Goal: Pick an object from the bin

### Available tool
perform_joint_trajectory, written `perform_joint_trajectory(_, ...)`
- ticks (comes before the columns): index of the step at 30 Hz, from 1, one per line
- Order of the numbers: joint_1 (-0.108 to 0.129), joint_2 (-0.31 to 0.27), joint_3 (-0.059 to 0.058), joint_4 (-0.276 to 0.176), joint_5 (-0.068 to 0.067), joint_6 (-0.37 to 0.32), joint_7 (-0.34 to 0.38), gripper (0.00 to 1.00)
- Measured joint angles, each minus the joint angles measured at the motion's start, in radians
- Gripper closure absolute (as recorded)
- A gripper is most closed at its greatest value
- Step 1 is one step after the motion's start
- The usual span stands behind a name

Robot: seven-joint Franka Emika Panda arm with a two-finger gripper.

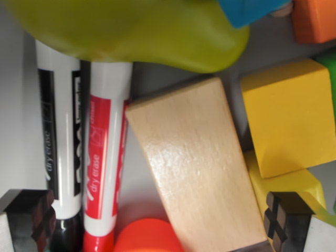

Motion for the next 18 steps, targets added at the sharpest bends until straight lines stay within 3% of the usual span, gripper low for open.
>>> perform_joint_trajectory(14,0.0,0.0,0.0,0.0,0.0,0.0,0.0,0.0)
perform_joint_trajectory(15,0.0,0.0,0.0,0.0,0.0,0.0,0.0,1.0)
perform_joint_trajectory(18,0.0,0.0,0.0,0.0,0.0,0.0,0.0,1.0)
